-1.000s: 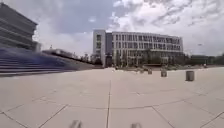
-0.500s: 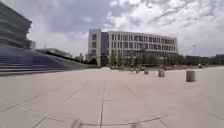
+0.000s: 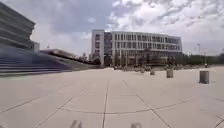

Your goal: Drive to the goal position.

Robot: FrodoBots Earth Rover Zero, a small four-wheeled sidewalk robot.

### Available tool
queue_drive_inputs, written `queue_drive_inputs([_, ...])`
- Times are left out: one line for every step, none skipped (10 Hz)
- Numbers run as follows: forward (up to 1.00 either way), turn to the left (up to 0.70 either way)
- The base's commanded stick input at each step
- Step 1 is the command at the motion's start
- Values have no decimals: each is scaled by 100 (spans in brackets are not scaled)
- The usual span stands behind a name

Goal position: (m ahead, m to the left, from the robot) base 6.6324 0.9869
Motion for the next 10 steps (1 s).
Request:
queue_drive_inputs([99, 6])
queue_drive_inputs([99, 6])
queue_drive_inputs([99, 6])
queue_drive_inputs([99, 6])
queue_drive_inputs([99, 6])
queue_drive_inputs([99, 6])
queue_drive_inputs([99, 6])
queue_drive_inputs([99, 6])
queue_drive_inputs([99, 6])
queue_drive_inputs([99, -23])
